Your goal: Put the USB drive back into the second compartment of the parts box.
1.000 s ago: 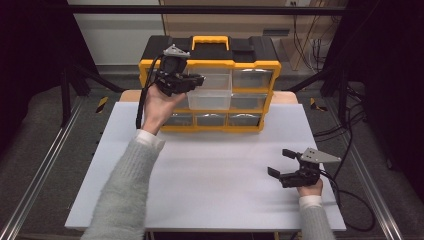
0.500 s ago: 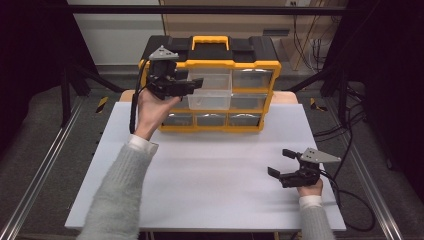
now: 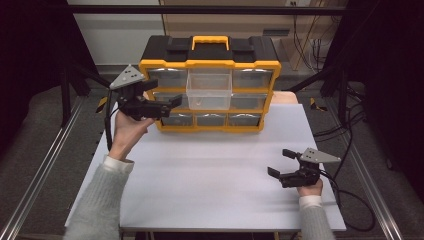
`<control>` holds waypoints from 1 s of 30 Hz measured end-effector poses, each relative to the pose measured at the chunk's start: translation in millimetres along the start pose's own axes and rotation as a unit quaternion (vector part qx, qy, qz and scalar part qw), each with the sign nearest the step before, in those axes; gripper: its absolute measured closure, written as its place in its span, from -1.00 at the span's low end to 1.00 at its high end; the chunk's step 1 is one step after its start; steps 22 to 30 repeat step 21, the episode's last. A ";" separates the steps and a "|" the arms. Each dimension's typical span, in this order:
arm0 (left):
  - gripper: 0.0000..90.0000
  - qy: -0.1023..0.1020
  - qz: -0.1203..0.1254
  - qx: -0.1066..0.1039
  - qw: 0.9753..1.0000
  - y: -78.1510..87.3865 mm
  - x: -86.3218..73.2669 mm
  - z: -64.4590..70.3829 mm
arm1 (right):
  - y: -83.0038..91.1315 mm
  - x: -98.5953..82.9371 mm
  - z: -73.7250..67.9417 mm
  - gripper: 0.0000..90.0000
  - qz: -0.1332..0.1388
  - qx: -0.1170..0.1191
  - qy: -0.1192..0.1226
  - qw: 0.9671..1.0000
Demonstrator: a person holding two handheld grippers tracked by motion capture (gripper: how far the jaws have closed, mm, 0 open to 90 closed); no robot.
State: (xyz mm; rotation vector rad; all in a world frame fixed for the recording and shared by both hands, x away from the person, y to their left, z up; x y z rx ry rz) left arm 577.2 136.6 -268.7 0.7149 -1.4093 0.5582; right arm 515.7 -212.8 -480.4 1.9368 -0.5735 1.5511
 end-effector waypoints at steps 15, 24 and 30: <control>-0.95 0.006 0.006 -0.007 1.000 53.8 -85.6 -9.3 | -1.3 -1.0 -0.1 -0.95 -0.001 0.000 0.000 1.000; -0.95 0.026 -0.009 -0.005 1.000 64.6 -127.9 -13.8 | -1.1 -0.7 -0.2 -0.95 -0.001 -0.001 0.000 1.000; -0.95 0.026 -0.009 -0.005 1.000 64.6 -127.9 -13.8 | -1.1 -0.7 -0.2 -0.95 -0.001 -0.001 0.000 1.000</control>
Point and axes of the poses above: each handheld gripper's, and its own axes: y roughly backward along the jaws, x roughly out of its top, z roughly to its right, the point moved 9 cm from there along -y, roughly forward along the jaws, and after that the axes turned 8 degrees about z, right-handed, at the moved point
